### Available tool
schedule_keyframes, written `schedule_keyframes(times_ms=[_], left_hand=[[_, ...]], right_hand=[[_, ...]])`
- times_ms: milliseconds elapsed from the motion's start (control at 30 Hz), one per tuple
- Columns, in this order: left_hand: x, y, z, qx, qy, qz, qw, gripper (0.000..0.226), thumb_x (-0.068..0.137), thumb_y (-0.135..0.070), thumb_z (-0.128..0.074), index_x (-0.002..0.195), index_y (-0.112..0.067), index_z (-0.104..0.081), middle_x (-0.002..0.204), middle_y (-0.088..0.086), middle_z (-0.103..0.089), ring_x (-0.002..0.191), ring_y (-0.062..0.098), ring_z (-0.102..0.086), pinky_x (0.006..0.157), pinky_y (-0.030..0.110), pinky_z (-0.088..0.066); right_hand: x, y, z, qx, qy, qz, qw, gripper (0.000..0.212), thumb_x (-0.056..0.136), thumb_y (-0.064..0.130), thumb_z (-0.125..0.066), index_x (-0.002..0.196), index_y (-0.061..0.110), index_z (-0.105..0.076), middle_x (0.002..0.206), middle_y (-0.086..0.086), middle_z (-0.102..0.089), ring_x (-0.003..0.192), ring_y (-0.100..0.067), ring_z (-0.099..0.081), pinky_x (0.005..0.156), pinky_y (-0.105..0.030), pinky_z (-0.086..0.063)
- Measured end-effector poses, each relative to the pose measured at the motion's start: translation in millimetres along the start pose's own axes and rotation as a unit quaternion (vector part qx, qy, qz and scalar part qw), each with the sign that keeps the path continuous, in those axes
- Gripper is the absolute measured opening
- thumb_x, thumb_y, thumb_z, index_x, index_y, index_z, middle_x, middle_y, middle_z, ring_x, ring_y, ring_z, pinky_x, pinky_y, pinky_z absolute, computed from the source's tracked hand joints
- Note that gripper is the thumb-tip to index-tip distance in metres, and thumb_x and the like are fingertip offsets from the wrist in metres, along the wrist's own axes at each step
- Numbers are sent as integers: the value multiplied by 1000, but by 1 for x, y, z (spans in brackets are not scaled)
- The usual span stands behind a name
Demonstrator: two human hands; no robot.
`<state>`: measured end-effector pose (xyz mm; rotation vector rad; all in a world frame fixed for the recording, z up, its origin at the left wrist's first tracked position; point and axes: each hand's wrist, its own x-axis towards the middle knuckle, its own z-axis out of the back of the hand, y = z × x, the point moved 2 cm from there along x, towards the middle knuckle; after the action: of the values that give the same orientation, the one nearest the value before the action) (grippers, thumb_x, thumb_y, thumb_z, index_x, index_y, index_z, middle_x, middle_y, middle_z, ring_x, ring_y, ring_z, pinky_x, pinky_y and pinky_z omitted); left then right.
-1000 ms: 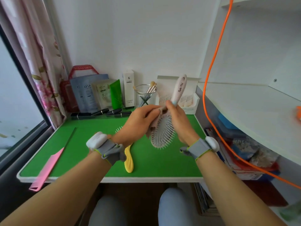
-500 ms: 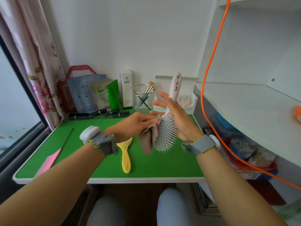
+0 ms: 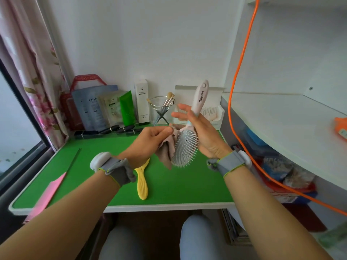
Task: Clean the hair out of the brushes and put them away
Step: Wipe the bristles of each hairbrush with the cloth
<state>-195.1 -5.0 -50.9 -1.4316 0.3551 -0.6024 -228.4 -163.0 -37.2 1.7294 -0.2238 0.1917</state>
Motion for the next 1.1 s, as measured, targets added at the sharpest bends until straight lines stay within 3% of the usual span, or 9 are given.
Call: schedule_keyframes(times_ms=[67,233,367,433,533,700,833,967,1100], left_hand=[[-1,-2,-1,4,-41,-31,999,30,98,-21,-48,96,2,-67,85,13,-68,77,16,-58,76,33,-49],[-8,-16,-7,230,-126,-196,945,22,98,-28,-49,81,-24,-63,69,-10,-60,62,5,-51,62,24,-43],[-3,-24,4,70,-235,-155,957,23,98,-24,-48,86,-16,-65,71,-3,-60,62,5,-50,59,23,-44],[-1,-22,17,45,-260,-111,958,26,99,-25,-47,85,-14,-65,72,0,-59,58,5,-49,59,25,-44],[-3,-16,23,151,-178,-100,967,25,97,-28,-50,83,-18,-68,72,-3,-62,58,1,-51,60,18,-45],[-5,-16,-5,209,33,-106,972,22,95,-29,-53,106,-24,-71,92,-9,-73,82,7,-67,77,23,-54],[1,-23,-9,259,29,-123,958,26,96,-30,-52,87,-14,-70,78,11,-69,67,12,-56,73,44,-50],[0,-20,-14,266,15,-138,954,22,96,-30,-51,98,-21,-71,83,-2,-71,72,11,-64,72,32,-52],[-10,-3,-12,274,7,-135,952,27,97,-31,-49,110,-20,-70,89,0,-74,78,12,-66,78,36,-53]], right_hand=[[0,-4,-1,-12,-16,2,1000,29,99,32,-44,121,20,-60,123,-10,-65,114,-32,-58,99,-45,-47],[1,-7,-4,-112,-53,21,992,20,100,27,-45,108,27,-63,110,-1,-69,108,-16,-62,102,-37,-46],[-2,-8,0,-113,-48,-2,992,19,99,31,-46,108,31,-63,113,4,-66,105,-6,-63,92,-28,-50],[-3,-8,5,-60,-37,-24,997,25,100,31,-45,114,21,-63,123,-3,-64,104,-14,-67,83,-30,-55],[-5,-6,9,23,-25,-56,998,33,100,27,-45,120,6,-61,129,-7,-61,108,-26,-66,85,-44,-56],[-3,-5,-1,31,-5,-63,998,36,99,28,-45,122,4,-60,126,-5,-64,89,-15,-67,76,-29,-54],[-1,-6,-3,-59,-14,-44,997,35,99,30,-45,115,8,-66,119,0,-69,104,-19,-65,91,-34,-52],[1,-6,-3,-14,-33,-22,999,33,99,29,-46,106,5,-68,118,-6,-69,108,-25,-66,91,-39,-55],[3,-6,4,43,-69,-4,997,32,100,30,-45,100,6,-66,118,-8,-69,104,-26,-69,82,-45,-57]])
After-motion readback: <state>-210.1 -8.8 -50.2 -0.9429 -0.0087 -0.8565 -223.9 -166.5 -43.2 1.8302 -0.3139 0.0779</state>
